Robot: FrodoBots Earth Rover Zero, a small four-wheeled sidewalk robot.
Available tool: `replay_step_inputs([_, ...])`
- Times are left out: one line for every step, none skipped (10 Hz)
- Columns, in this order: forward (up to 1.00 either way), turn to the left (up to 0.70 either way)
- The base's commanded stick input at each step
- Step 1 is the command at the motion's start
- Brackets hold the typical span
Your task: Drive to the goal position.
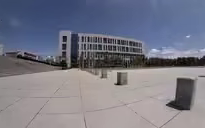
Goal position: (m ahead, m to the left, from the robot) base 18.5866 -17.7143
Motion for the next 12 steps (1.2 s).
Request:
replay_step_inputs([0.10, 0.00])
replay_step_inputs([0.10, 0.00])
replay_step_inputs([0.10, 0.00])
replay_step_inputs([0.10, 0.00])
replay_step_inputs([0.36, 0.00])
replay_step_inputs([0.57, 0.00])
replay_step_inputs([0.64, 0.00])
replay_step_inputs([0.67, 0.00])
replay_step_inputs([0.70, 0.00])
replay_step_inputs([0.70, 0.00])
replay_step_inputs([0.70, 0.00])
replay_step_inputs([0.70, 0.00])
